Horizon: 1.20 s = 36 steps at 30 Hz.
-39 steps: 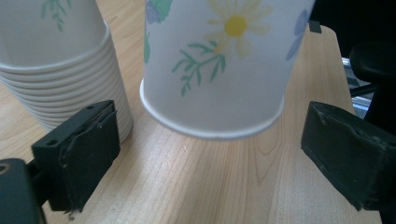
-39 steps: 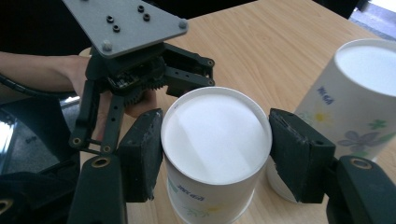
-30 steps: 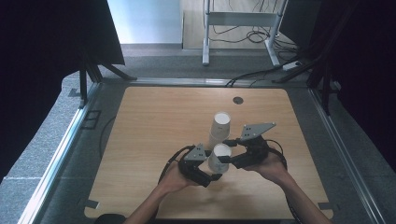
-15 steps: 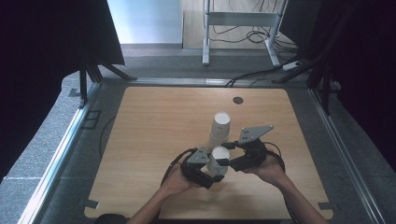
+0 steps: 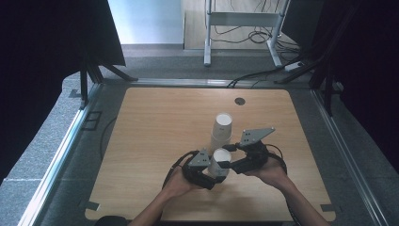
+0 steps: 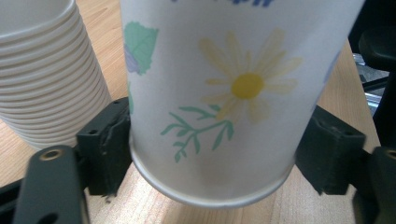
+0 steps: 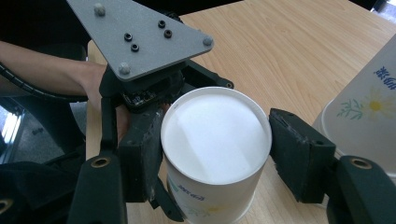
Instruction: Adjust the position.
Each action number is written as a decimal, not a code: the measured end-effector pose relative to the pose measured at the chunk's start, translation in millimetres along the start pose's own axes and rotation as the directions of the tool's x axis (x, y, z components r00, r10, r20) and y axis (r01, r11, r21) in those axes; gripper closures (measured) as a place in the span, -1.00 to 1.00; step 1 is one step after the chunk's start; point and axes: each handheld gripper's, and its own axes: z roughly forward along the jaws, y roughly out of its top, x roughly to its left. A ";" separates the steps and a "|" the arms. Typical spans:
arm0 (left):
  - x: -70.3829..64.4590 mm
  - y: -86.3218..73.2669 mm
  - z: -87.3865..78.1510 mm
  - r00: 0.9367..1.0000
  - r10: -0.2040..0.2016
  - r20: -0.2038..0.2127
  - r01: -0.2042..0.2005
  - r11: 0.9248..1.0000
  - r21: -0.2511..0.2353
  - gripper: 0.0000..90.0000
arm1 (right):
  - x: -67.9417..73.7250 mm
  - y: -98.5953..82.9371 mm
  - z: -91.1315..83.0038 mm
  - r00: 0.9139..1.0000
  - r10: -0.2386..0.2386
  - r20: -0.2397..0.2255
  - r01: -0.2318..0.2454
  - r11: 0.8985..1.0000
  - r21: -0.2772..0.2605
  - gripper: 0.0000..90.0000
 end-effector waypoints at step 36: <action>-5.7 11.0 3.7 0.993 0.113 -0.029 -0.103 0.967 0.235 -0.31 | -3.2 -3.4 -3.8 0.997 -0.072 -0.006 0.072 0.968 0.240 -0.63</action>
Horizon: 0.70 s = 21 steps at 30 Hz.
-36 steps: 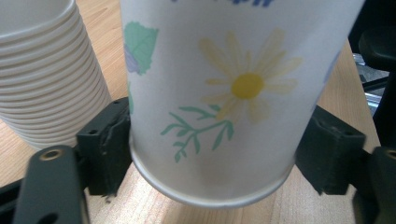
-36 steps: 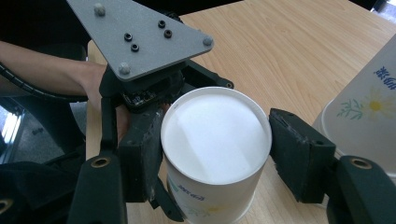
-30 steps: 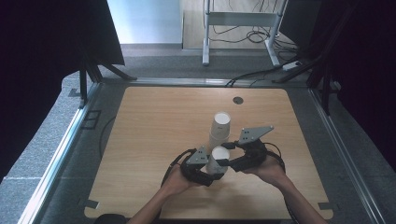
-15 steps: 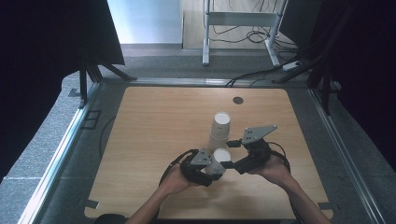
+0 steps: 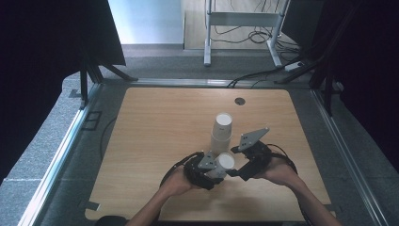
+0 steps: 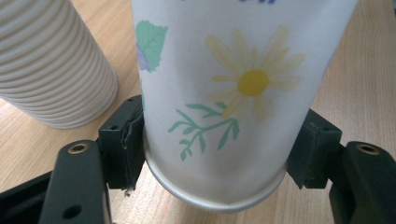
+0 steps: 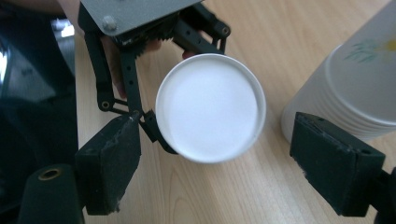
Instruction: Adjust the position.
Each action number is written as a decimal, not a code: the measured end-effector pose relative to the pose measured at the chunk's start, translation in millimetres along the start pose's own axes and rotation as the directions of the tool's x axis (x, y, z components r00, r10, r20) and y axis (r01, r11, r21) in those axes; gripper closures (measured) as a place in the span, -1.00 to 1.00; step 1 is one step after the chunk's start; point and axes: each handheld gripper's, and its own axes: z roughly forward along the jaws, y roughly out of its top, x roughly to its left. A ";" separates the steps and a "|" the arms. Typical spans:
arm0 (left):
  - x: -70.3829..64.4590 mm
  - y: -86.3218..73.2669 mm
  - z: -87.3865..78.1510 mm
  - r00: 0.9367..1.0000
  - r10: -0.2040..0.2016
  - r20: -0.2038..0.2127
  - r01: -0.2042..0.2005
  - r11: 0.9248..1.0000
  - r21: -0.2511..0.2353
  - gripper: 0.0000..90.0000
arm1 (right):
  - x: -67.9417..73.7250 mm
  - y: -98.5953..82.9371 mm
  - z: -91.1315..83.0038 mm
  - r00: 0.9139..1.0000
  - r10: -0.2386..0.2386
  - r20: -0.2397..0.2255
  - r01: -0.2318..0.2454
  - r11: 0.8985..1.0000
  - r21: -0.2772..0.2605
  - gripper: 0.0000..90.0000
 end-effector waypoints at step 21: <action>-4.6 0.4 5.2 1.000 0.015 0.011 -0.015 0.999 0.030 -0.31 | 8.0 28.0 41.6 0.990 -0.135 -0.051 0.144 0.941 0.306 -0.43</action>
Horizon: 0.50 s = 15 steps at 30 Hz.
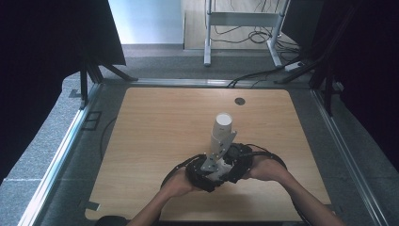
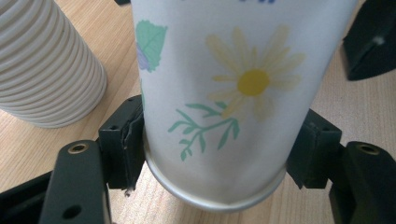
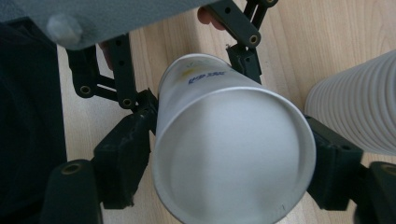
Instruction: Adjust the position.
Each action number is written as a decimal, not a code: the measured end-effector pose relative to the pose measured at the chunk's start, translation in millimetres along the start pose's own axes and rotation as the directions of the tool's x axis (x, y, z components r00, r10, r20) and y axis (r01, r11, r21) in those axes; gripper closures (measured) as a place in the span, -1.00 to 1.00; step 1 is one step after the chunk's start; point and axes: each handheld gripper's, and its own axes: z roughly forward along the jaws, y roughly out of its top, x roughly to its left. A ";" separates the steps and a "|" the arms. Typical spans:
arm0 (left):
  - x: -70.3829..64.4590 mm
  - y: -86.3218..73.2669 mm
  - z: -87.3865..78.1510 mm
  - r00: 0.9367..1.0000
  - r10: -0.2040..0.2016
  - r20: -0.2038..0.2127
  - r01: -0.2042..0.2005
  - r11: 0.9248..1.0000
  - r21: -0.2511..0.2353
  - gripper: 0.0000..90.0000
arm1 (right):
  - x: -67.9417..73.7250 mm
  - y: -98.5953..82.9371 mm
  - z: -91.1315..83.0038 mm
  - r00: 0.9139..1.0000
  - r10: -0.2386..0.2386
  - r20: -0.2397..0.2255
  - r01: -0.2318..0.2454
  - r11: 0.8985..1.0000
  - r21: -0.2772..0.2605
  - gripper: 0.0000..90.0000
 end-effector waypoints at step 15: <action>-2.0 0.6 0.6 1.000 -0.024 0.016 0.025 0.998 -0.051 -0.47 | -3.1 -4.2 -3.3 0.999 0.024 -0.037 -0.025 1.000 -0.015 -0.20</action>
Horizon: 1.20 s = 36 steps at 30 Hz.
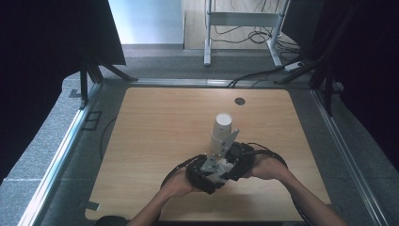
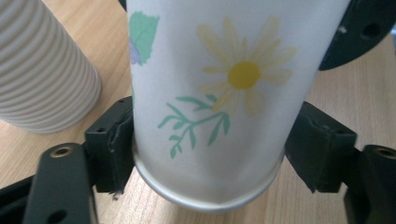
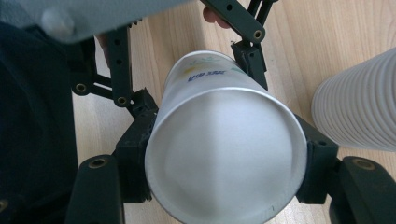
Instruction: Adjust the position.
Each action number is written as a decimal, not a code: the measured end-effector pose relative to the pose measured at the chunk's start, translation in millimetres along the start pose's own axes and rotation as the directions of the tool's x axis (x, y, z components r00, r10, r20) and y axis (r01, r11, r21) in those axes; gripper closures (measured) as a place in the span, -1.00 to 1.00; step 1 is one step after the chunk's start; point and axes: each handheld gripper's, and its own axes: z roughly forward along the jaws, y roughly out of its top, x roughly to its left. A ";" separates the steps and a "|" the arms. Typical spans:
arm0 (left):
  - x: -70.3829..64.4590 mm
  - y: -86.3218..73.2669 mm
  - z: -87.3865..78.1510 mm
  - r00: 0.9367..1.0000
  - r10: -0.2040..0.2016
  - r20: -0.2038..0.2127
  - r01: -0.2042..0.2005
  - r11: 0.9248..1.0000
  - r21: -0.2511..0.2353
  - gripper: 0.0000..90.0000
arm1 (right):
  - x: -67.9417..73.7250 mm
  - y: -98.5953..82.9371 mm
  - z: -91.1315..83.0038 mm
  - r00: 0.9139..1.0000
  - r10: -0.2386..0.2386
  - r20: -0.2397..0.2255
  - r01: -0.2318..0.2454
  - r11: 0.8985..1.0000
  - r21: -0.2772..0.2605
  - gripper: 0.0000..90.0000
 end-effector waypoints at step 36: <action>14.6 1.6 -41.6 0.991 -0.055 0.125 0.081 0.973 -0.215 -0.68 | 2.9 -62.7 -28.5 0.994 0.097 -0.048 -0.108 0.855 -0.507 -0.20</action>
